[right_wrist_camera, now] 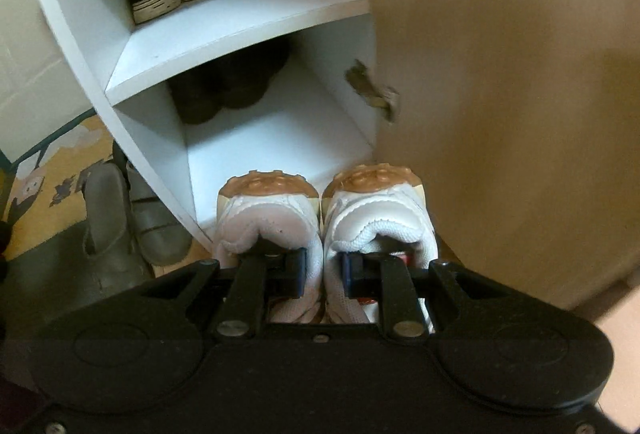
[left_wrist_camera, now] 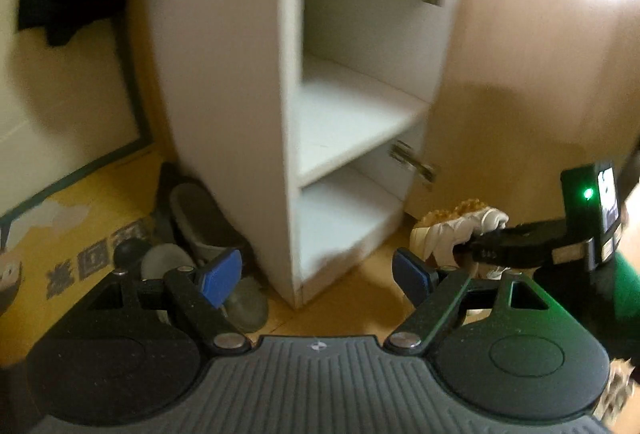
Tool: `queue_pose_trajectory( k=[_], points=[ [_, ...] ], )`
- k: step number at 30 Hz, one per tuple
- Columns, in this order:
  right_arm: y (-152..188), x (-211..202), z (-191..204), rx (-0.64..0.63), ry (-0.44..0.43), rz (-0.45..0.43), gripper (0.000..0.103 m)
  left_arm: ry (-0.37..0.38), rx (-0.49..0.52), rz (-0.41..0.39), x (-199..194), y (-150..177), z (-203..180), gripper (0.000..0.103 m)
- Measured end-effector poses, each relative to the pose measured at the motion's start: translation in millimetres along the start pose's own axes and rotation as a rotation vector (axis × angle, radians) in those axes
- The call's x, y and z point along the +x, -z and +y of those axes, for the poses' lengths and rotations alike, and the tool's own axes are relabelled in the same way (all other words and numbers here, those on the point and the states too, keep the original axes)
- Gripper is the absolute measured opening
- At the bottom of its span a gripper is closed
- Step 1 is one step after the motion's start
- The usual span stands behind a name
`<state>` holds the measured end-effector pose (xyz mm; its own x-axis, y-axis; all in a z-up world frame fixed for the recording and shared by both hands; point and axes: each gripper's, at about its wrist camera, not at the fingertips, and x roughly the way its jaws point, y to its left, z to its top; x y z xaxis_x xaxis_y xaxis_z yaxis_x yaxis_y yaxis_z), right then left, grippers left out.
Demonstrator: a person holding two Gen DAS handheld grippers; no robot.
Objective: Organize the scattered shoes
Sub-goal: 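Carry the white brown-toed shoes with the right tool into the shoe cabinet, then lower the white shoes onto the cabinet's bottom shelf with the right tool and open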
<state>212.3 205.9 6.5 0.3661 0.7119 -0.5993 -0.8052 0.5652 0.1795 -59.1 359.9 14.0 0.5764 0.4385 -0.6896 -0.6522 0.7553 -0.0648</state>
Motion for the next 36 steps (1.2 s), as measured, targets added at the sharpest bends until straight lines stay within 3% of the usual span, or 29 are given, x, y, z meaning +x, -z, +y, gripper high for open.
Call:
queue_pose_trajectory(
  k=[7, 22, 28, 34, 36],
  points=[
    [-36.9, 52.9, 14.4, -0.066, -0.067, -0.01, 0.017, -0.005, -0.137, 0.023, 6.6, -4.1, 9.4, 0.083],
    [-82.2, 147.1, 27.6, -0.136, -0.111, -0.049, 0.018, -0.082, -0.153, 0.042, 27.3, -7.9, 21.2, 0.083],
    [-86.5, 172.3, 40.8, -0.158, -0.117, -0.116, 0.019, -0.103, -0.164, 0.051, 33.7, -9.2, 28.3, 0.083],
    [-85.1, 195.5, 51.2, -0.165, -0.103, -0.156, 0.03, -0.099, -0.165, 0.047, 34.4, -12.4, 26.5, 0.083],
    [-86.1, 199.9, 51.5, -0.153, -0.125, -0.167, 0.042, -0.095, -0.163, 0.046, 34.5, -12.7, 25.1, 0.083]
  ],
)
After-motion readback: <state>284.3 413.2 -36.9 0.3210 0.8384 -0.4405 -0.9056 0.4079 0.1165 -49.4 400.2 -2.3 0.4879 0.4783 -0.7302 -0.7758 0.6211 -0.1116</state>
